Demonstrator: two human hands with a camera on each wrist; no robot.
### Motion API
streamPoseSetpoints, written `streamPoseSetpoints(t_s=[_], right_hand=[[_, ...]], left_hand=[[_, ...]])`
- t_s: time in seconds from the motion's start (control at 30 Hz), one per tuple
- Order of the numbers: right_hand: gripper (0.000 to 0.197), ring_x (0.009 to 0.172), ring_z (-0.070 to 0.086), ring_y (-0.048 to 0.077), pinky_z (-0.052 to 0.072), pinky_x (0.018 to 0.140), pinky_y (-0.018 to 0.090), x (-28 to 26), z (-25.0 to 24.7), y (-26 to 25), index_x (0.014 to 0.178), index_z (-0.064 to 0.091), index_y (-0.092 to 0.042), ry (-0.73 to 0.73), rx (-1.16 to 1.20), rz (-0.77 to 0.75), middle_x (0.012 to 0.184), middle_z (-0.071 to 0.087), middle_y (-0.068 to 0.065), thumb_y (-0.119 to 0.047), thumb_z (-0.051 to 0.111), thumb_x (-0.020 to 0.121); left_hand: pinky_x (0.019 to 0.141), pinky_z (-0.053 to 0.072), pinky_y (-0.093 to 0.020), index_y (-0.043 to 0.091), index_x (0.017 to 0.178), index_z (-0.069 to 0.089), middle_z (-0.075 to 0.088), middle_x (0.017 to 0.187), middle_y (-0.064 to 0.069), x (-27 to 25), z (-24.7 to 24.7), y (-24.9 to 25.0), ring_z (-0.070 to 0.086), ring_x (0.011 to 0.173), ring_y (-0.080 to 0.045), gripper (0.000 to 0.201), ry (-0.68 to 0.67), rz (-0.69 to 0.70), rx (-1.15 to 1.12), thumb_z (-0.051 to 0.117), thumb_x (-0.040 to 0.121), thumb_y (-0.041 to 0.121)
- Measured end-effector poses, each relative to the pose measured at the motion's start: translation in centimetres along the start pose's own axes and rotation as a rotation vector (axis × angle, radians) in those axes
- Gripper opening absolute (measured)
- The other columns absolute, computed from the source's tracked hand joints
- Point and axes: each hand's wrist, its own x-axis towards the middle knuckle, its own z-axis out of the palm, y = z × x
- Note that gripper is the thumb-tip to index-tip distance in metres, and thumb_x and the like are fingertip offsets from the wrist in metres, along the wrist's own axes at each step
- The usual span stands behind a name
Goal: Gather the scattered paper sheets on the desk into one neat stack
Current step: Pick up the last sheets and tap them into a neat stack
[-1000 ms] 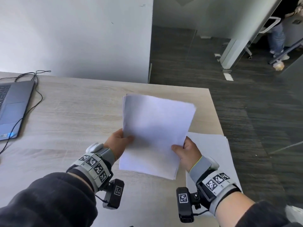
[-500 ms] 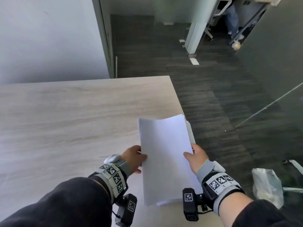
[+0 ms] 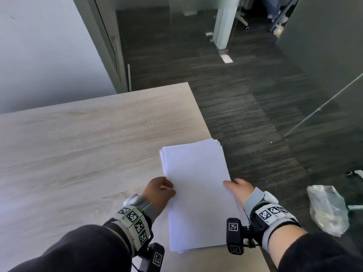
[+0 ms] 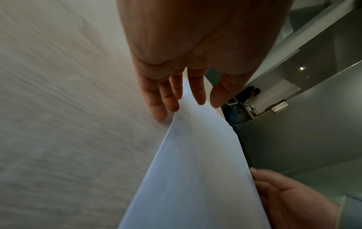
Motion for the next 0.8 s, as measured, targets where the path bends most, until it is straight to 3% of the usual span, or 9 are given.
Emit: streamPoseSetpoints(t_s=[0.1, 0.2, 0.3, 0.37, 0.43, 0.5, 0.6, 0.7, 0.8], right_hand=[[0.03, 0.084, 0.07, 0.031, 0.055, 0.084, 0.042, 0.4, -0.2, 0.9, 0.095, 0.07, -0.009, -0.015, 0.096, 0.07, 0.089, 0.074, 0.011, -0.032, 0.07, 0.076], [0.022, 0.08, 0.069, 0.033, 0.055, 0.079, 0.043, 0.7, -0.5, 1.4, 0.099, 0.069, -0.001, 0.028, 0.226, 0.047, 0.084, 0.072, 0.014, -0.01, 0.068, 0.08], [0.017, 0.083, 0.07, 0.036, 0.057, 0.083, 0.048, 0.3, -1.6, 1.2, 0.097, 0.071, -0.005, 0.088, 0.198, -0.017, 0.082, 0.073, 0.012, -0.005, 0.066, 0.08], [0.012, 0.08, 0.069, 0.031, 0.057, 0.076, 0.04, -0.5, -2.1, 0.5, 0.091, 0.07, -0.016, 0.113, 0.144, -0.107, 0.084, 0.073, 0.005, -0.011, 0.063, 0.083], [0.018, 0.084, 0.067, 0.025, 0.053, 0.074, 0.032, -1.7, -2.6, -0.6, 0.102, 0.068, -0.019, 0.123, 0.087, -0.205, 0.094, 0.072, 0.0, -0.014, 0.059, 0.088], [0.022, 0.091, 0.067, 0.022, 0.052, 0.081, 0.033, -2.8, -2.6, -1.8, 0.11, 0.066, -0.02, 0.11, 0.088, -0.285, 0.101, 0.071, -0.003, -0.014, 0.058, 0.091], [0.025, 0.086, 0.071, 0.017, 0.055, 0.078, 0.033, -4.3, -2.2, -3.6, 0.097, 0.068, -0.027, 0.024, 0.208, -0.35, 0.093, 0.075, -0.009, -0.005, 0.059, 0.092], [0.026, 0.086, 0.072, 0.022, 0.058, 0.077, 0.034, -6.0, -0.8, -5.6, 0.099, 0.069, -0.019, -0.113, 0.313, -0.347, 0.095, 0.076, 0.001, 0.004, 0.057, 0.091], [0.027, 0.089, 0.072, 0.025, 0.058, 0.08, 0.038, -7.1, 1.2, -7.2, 0.103, 0.068, -0.013, -0.261, 0.37, -0.382, 0.098, 0.076, 0.008, 0.008, 0.056, 0.091]], left_hand=[[0.075, 0.049, -0.033, 0.022, 0.078, 0.065, 0.056, 0.082, 0.023, 0.3, 1.6, 1.2, 0.061, 0.081, -0.024, 0.019, -0.065, 0.017, -0.024, 0.071, 0.08, 0.004], [0.07, 0.043, -0.028, 0.017, 0.078, 0.065, 0.054, 0.081, 0.024, 0.7, 2.4, 2.1, 0.058, 0.084, -0.022, 0.015, -0.118, 0.013, -0.037, 0.071, 0.075, 0.004], [0.074, 0.042, -0.029, 0.015, 0.078, 0.066, 0.058, 0.116, 0.019, 1.4, 3.1, 2.6, 0.059, 0.093, -0.023, 0.014, -0.122, 0.029, -0.046, 0.068, 0.064, 0.014], [0.073, 0.044, -0.029, 0.018, 0.085, 0.068, 0.056, 0.127, 0.013, 1.7, 3.1, 2.7, 0.059, 0.09, -0.023, 0.027, -0.122, 0.033, -0.038, 0.063, 0.058, 0.021], [0.071, 0.048, -0.029, 0.023, 0.102, 0.068, 0.064, 0.121, 0.003, 1.7, 2.9, 2.6, 0.061, 0.084, -0.023, 0.033, -0.093, 0.048, -0.012, 0.069, 0.069, 0.023], [0.079, 0.055, -0.034, 0.024, 0.123, 0.061, 0.065, 0.121, -0.002, 1.9, 2.0, 1.9, 0.063, 0.093, -0.026, 0.042, -0.028, 0.083, 0.022, 0.075, 0.083, 0.021], [0.089, 0.055, -0.043, 0.026, 0.141, 0.047, 0.058, 0.132, 0.004, 2.1, 0.1, 1.2, 0.061, 0.112, -0.024, 0.07, 0.025, 0.082, -0.126, 0.082, 0.082, 0.033], [0.087, 0.056, -0.043, 0.029, 0.134, 0.052, 0.073, 0.119, 0.008, 1.6, -2.5, 1.4, 0.07, 0.107, -0.02, 0.077, -0.036, 0.034, -0.398, 0.088, 0.067, 0.044], [0.074, 0.061, -0.035, 0.017, 0.122, 0.066, 0.079, 0.108, -0.002, -0.1, -5.0, 1.9, 0.077, 0.092, -0.021, 0.046, -0.122, 0.034, -0.58, 0.082, 0.079, 0.023]])
